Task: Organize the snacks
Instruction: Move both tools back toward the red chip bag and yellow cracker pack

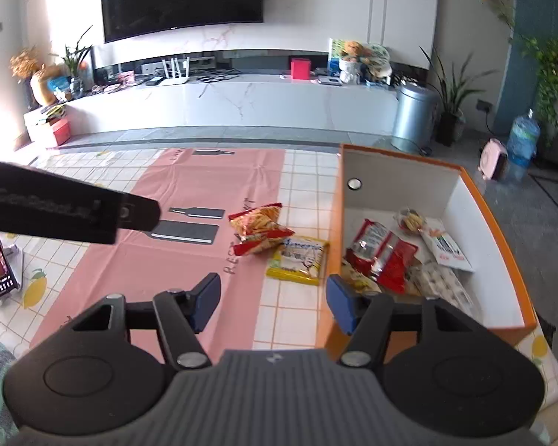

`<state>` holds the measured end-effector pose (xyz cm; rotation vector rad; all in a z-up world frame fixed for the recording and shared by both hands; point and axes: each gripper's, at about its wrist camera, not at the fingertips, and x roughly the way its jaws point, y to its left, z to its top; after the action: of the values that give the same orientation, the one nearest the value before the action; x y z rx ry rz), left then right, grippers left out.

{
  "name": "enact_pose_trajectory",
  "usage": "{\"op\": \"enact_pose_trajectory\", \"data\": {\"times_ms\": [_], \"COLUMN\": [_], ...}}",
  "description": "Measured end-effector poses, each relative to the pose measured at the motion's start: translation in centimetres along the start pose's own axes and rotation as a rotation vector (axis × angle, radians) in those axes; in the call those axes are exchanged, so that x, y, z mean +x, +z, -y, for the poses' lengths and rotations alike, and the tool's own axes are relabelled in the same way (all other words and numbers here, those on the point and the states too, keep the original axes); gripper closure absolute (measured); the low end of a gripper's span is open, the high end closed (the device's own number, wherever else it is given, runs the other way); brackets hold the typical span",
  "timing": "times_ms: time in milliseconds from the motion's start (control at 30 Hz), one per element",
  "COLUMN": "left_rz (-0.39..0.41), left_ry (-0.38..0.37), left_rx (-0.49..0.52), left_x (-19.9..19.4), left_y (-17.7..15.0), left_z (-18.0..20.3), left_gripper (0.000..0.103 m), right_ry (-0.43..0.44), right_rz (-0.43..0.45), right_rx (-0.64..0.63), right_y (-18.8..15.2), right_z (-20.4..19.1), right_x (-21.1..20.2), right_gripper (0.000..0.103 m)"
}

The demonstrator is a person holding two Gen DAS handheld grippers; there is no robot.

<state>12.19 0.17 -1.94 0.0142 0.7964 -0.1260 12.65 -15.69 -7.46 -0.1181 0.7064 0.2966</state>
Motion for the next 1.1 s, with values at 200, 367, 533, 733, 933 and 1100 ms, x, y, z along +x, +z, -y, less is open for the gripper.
{"op": "enact_pose_trajectory", "data": {"times_ms": [200,367,533,733,933,1100], "left_rz": [-0.037,-0.06,-0.065,-0.099,-0.135,-0.171], "left_ry": [-0.034,-0.029,-0.087,-0.106,-0.122,-0.066], "left_rx": [-0.039,-0.017,0.032,0.122,0.107,0.054], "left_x": [2.1,3.9,5.9,9.0,11.4,13.0], "left_y": [-0.2,0.4,1.0,1.3,1.7,1.6], "left_z": [-2.0,-3.1,-3.8,-4.1,-5.3,-7.3], "left_gripper": [0.024,0.024,0.024,0.025,0.025,0.025], "right_ry": [0.017,0.016,-0.002,-0.053,-0.083,-0.072], "right_rz": [-0.017,-0.027,-0.043,-0.039,-0.017,-0.006], "right_rx": [-0.032,-0.102,-0.198,-0.297,-0.316,-0.276], "right_y": [0.5,0.9,1.2,1.2,1.7,2.6], "right_z": [-1.5,-2.7,-3.2,-3.7,-3.4,-3.0], "right_x": [2.5,5.3,8.2,11.3,14.5,17.1], "right_gripper": [0.053,0.053,0.054,0.054,0.054,0.054]}}
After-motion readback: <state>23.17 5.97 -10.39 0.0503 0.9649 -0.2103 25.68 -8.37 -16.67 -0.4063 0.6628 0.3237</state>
